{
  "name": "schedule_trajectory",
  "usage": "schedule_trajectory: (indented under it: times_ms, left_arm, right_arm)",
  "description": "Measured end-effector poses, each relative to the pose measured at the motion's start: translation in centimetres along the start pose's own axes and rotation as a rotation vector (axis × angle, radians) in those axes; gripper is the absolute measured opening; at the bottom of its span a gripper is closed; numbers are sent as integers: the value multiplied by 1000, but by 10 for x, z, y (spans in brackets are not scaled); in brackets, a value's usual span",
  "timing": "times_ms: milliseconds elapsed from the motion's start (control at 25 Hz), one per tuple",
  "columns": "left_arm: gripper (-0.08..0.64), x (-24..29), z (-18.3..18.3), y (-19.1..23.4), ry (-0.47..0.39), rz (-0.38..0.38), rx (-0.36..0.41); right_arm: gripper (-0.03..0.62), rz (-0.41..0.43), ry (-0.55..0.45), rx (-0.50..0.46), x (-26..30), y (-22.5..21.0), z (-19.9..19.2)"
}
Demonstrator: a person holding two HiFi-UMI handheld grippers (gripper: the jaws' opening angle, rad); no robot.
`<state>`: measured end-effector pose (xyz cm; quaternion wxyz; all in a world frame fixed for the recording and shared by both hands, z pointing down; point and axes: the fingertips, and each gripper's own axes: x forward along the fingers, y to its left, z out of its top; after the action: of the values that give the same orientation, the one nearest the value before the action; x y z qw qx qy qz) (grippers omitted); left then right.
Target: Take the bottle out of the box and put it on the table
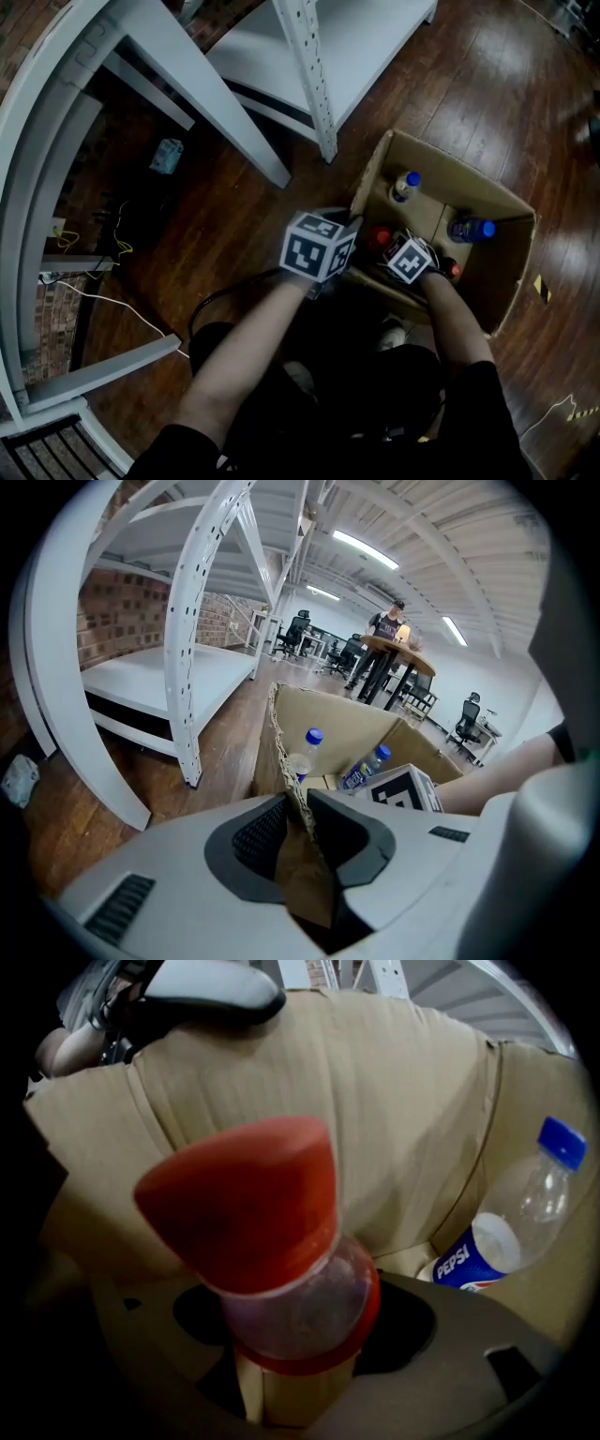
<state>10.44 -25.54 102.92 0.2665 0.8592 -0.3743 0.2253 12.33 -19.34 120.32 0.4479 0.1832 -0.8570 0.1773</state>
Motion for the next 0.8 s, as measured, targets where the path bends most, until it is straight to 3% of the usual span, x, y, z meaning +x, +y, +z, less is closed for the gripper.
schedule_trajectory:
  times_ms: [240,400,480,560,800]
  left_arm:
    - [74,3,0,-1,15,3,20]
    - [92,-12,15,-3,42,35,120]
    - [92,-32,44,-15,22,40,146]
    - [92,-57,84,-35,-17,25,115]
    - [75,-150,205,-93,-111,13,80]
  right_arm:
    - [345,-60,-53,49,-39,-17,13]
    - [345,-132,-129,98,-94,-22,41]
    - [344,-156,-169,152,-140,-21,60]
    - [343,-165,-179,186,-189,-16,75]
    - [342,-168,-166,191,-337,10,138]
